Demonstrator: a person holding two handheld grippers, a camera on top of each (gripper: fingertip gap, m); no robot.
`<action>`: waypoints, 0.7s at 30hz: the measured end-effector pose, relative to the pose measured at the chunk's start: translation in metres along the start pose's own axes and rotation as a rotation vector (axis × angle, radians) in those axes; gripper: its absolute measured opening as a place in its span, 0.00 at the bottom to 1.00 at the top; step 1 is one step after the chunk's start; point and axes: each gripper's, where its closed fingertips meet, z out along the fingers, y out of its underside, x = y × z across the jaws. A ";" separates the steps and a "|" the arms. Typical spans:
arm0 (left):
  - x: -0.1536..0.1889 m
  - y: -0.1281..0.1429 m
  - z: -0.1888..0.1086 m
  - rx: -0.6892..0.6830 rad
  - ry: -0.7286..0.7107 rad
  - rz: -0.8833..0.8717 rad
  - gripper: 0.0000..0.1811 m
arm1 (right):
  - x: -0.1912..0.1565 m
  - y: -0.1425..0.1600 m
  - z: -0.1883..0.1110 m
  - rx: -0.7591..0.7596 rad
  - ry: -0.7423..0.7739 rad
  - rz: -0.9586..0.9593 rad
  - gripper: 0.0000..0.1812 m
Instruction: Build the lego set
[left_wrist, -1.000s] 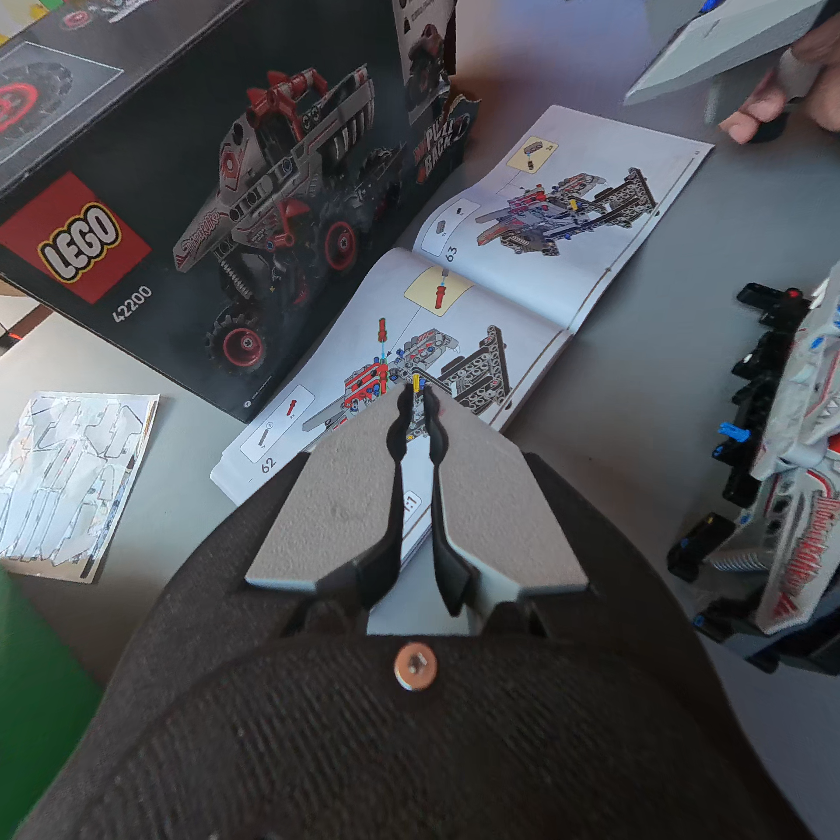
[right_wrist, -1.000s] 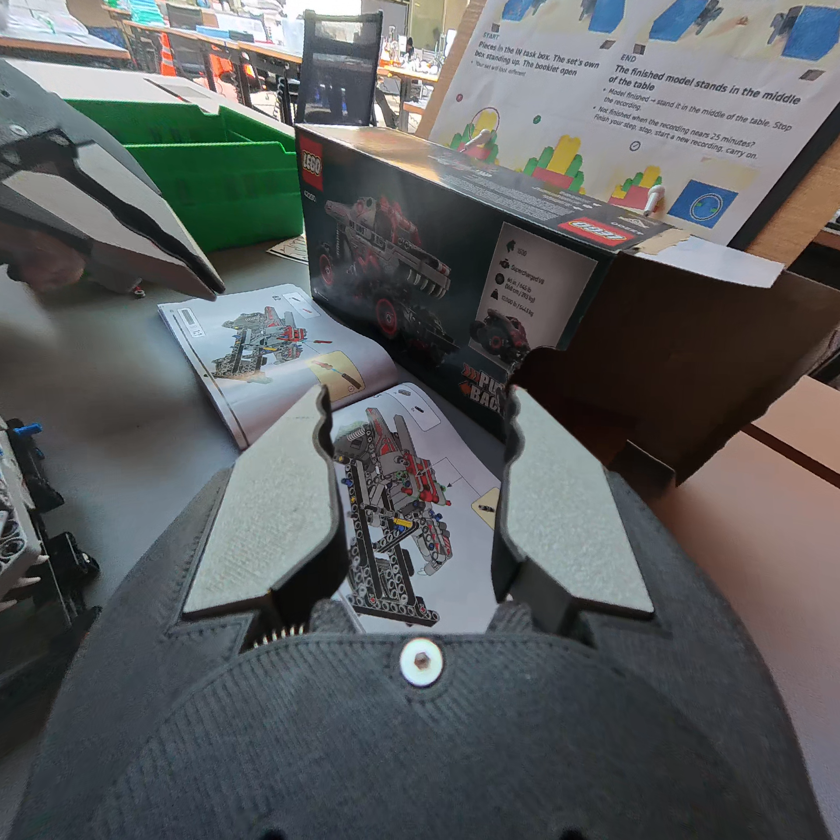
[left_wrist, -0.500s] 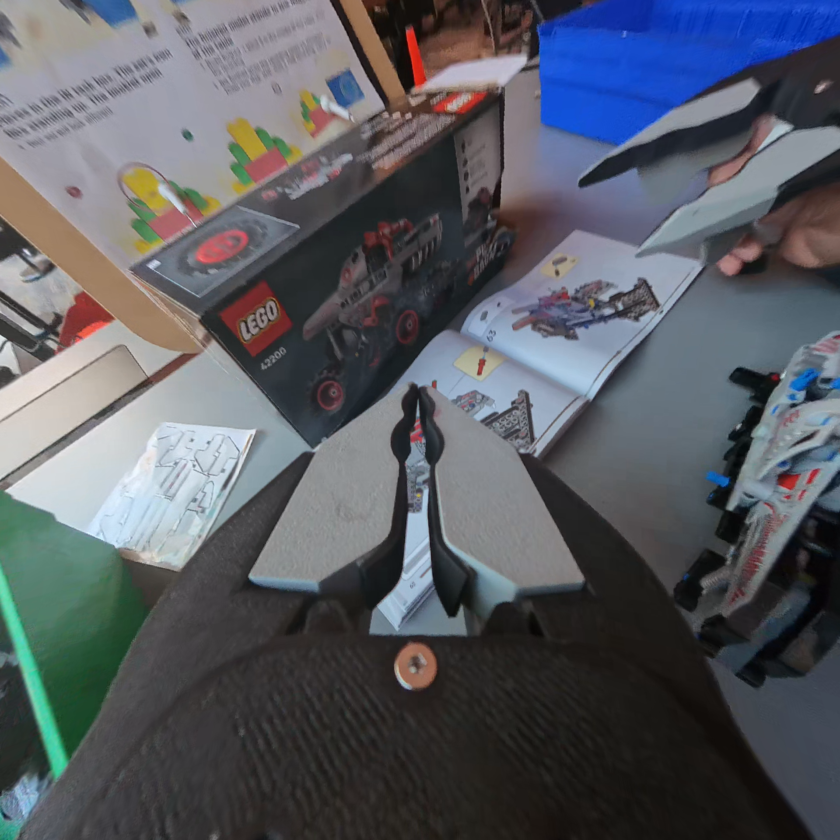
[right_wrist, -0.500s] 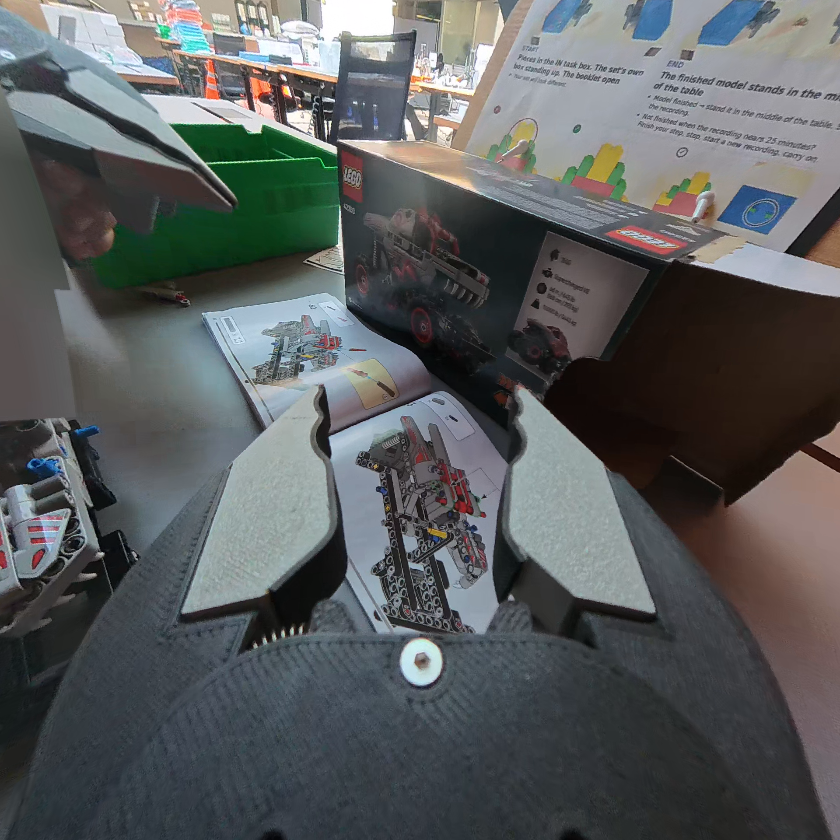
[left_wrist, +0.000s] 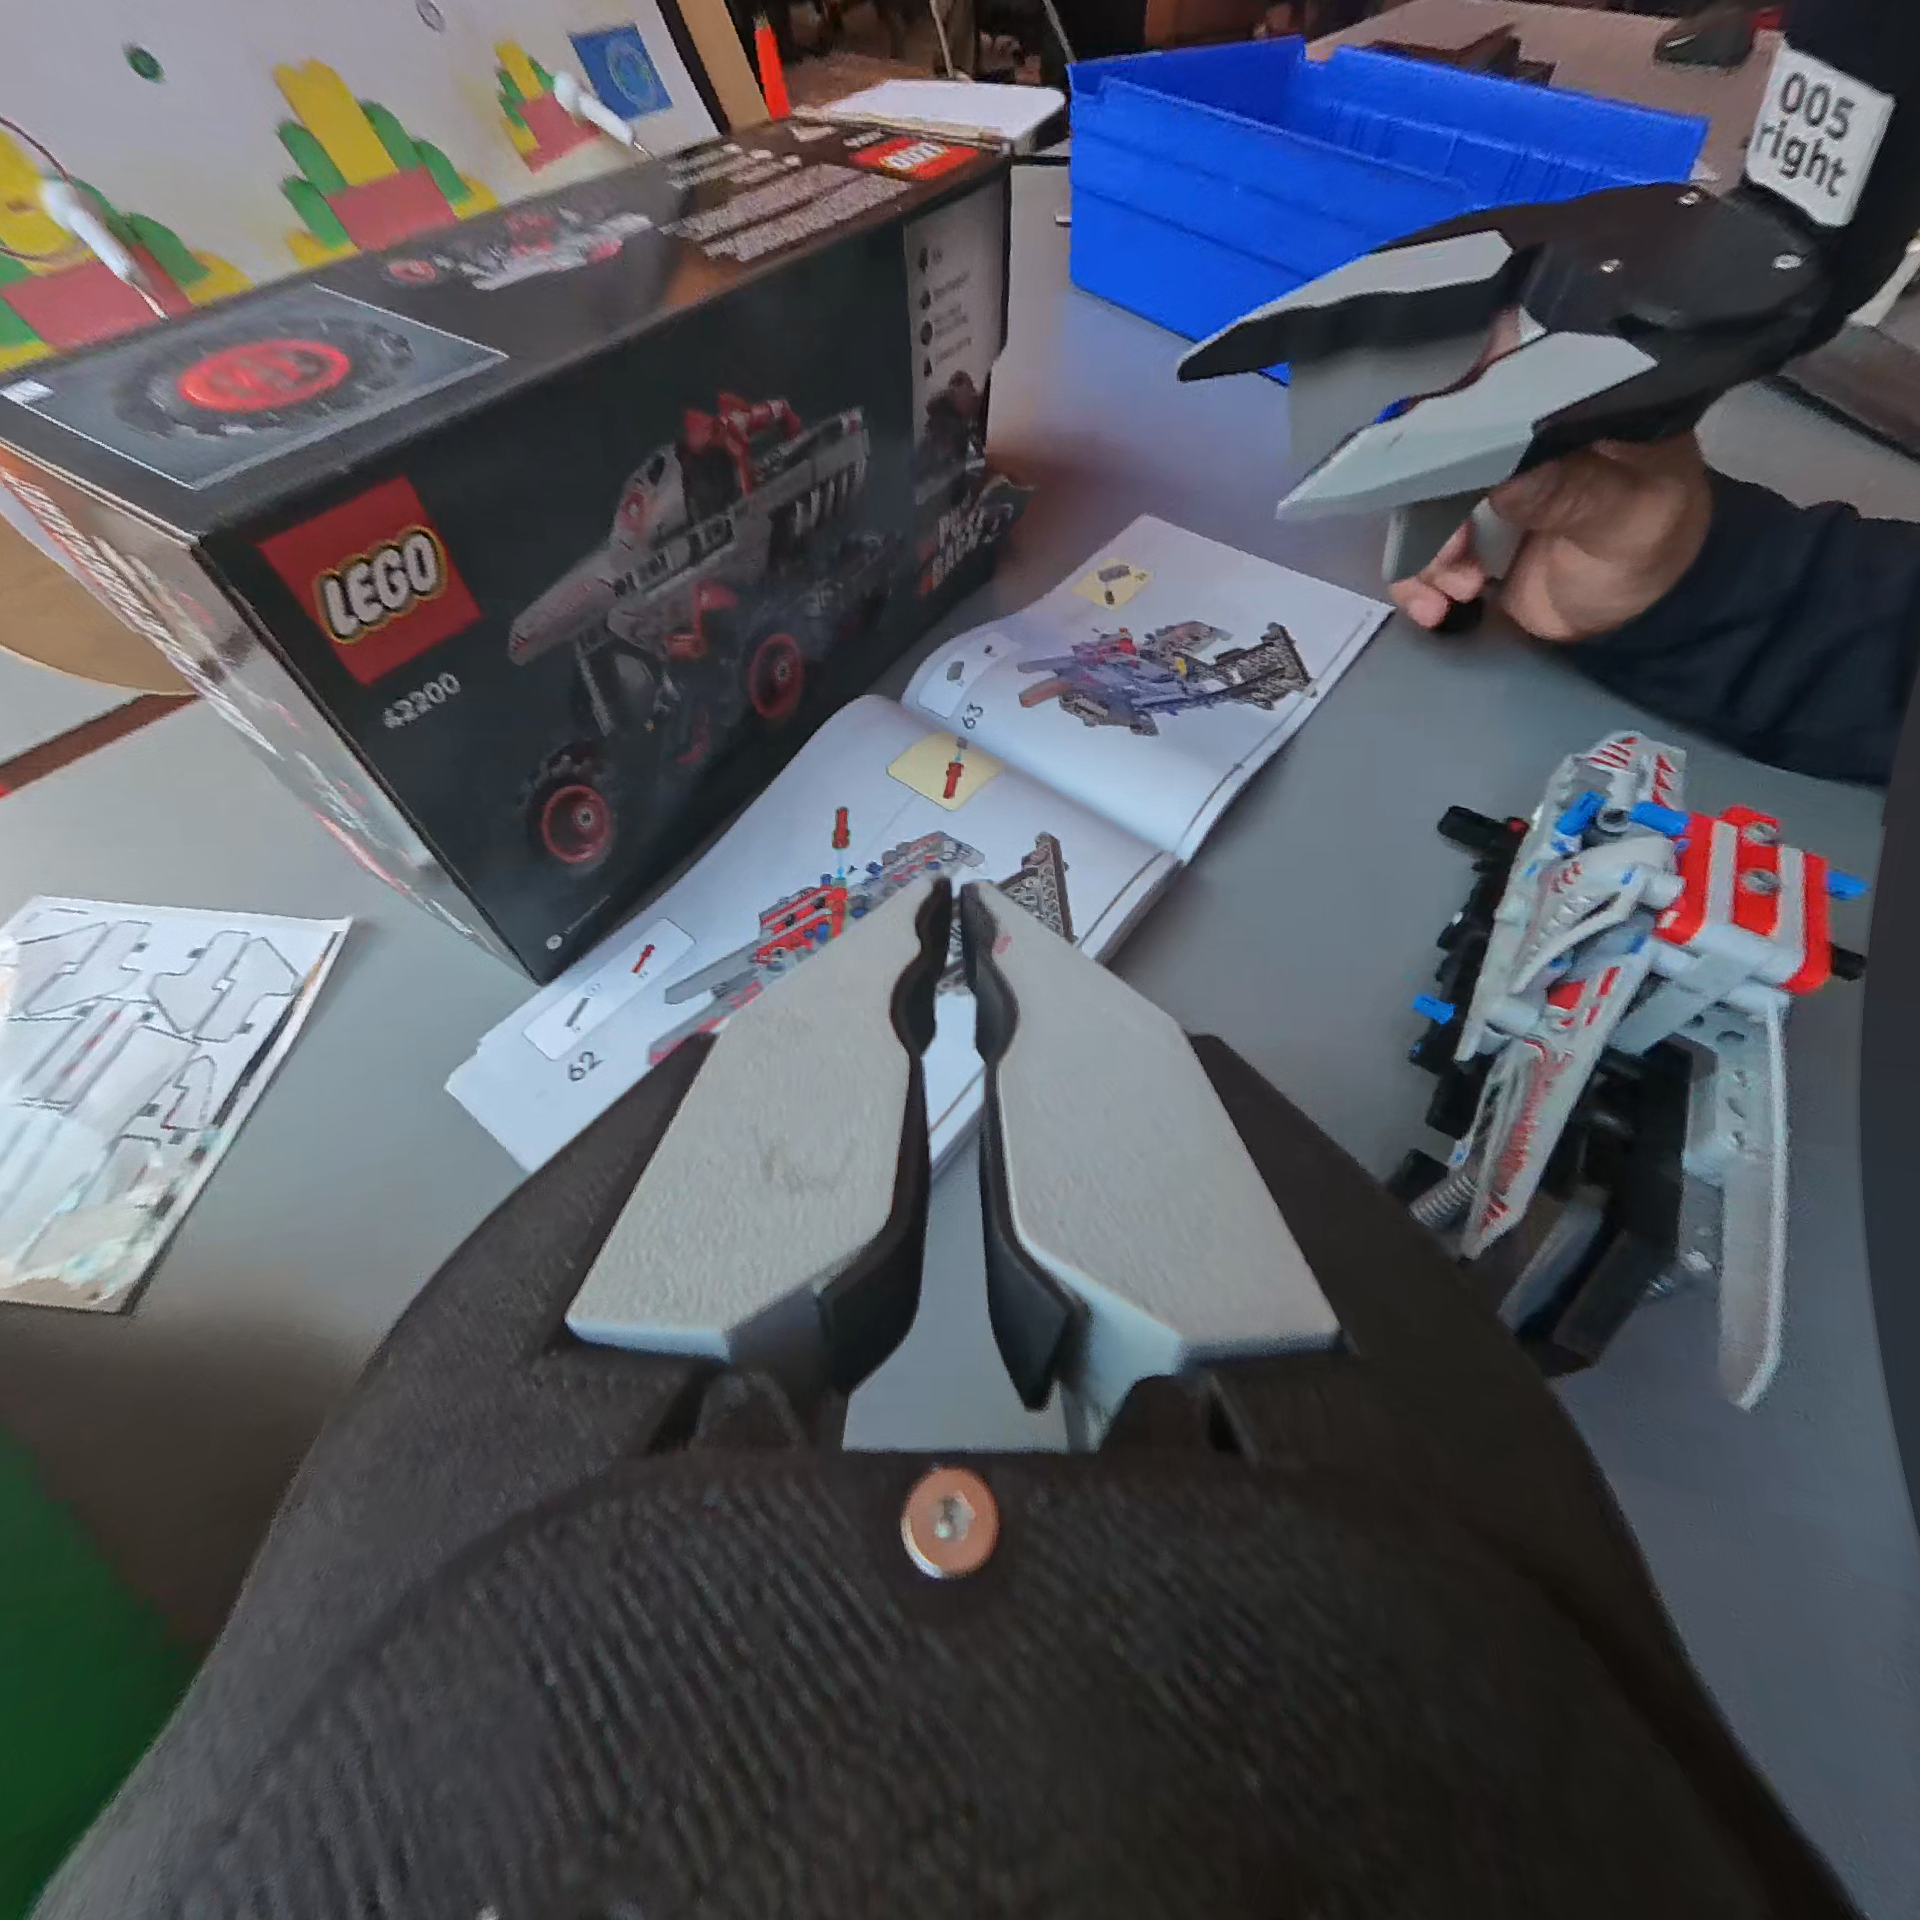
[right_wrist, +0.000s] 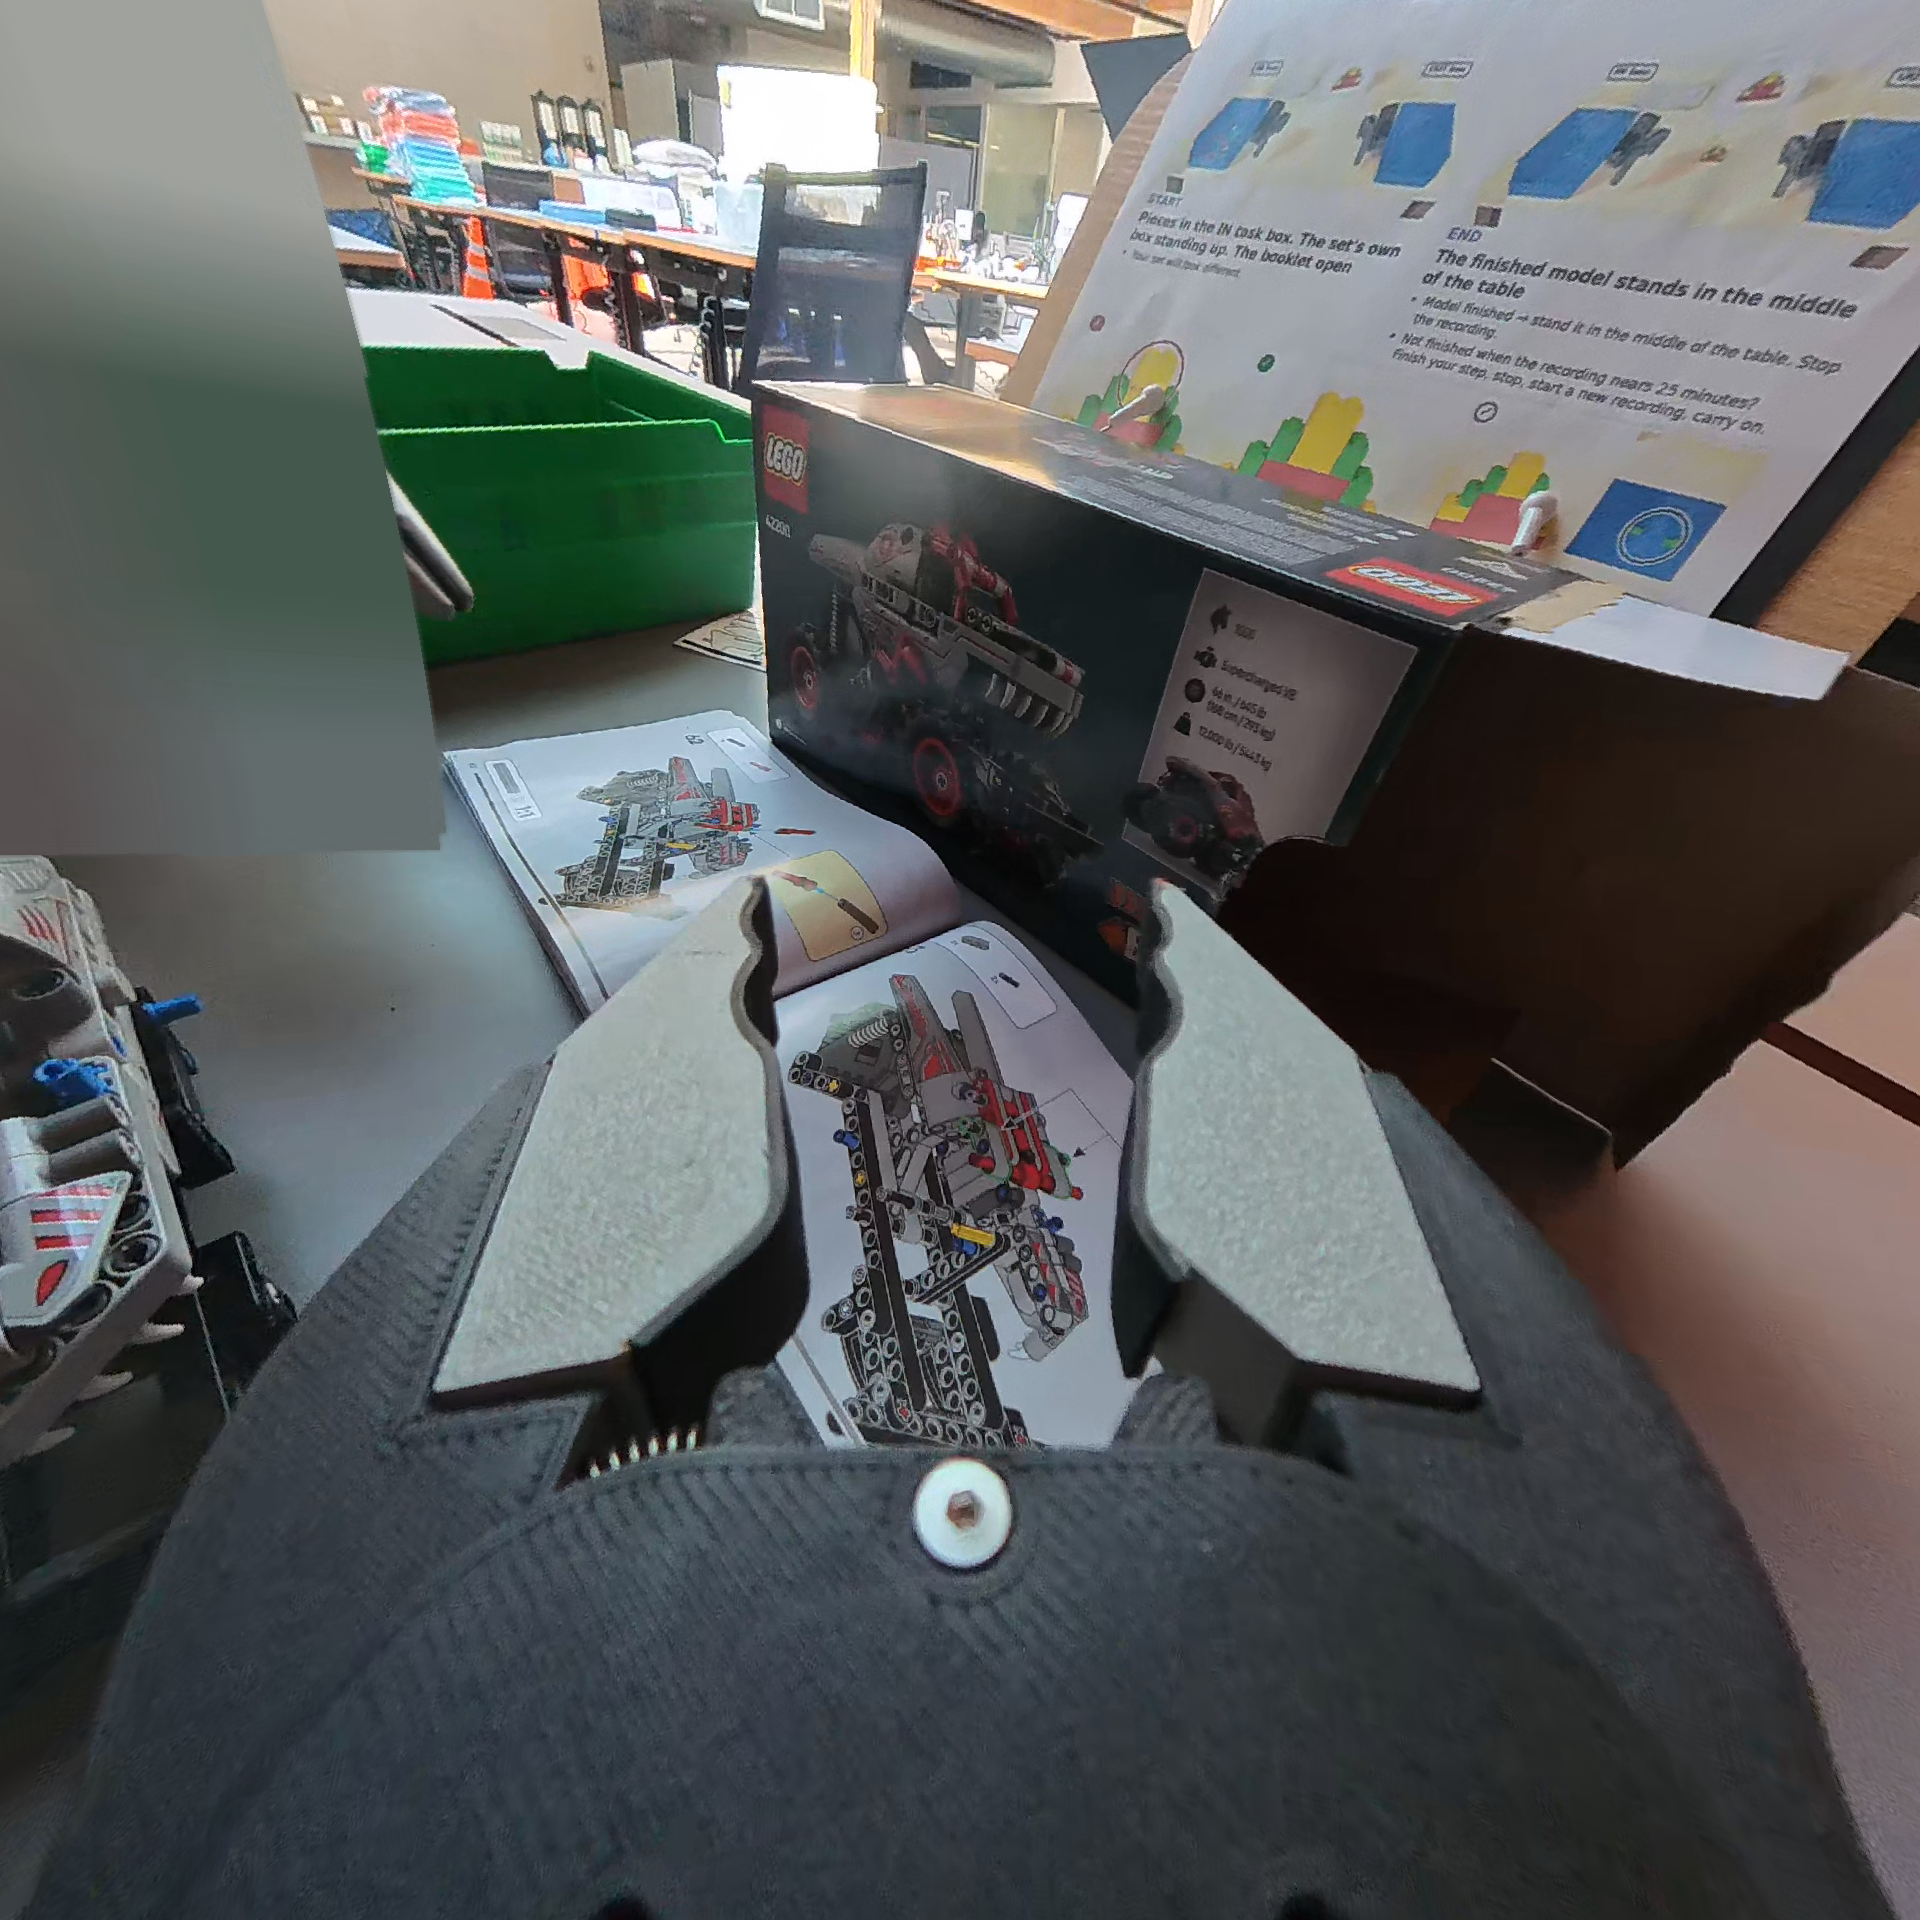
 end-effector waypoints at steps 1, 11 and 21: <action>0.004 0.001 0.001 -0.004 0.018 -0.006 0.00 | 0.001 -0.001 -0.001 0.005 0.001 0.008 0.37; 0.015 0.014 0.011 -0.049 0.066 -0.019 0.00 | 0.004 -0.006 -0.007 0.030 0.015 0.018 0.36; 0.017 0.035 0.028 -0.164 0.055 -0.023 0.03 | 0.006 0.001 -0.007 -0.007 0.022 -0.072 0.34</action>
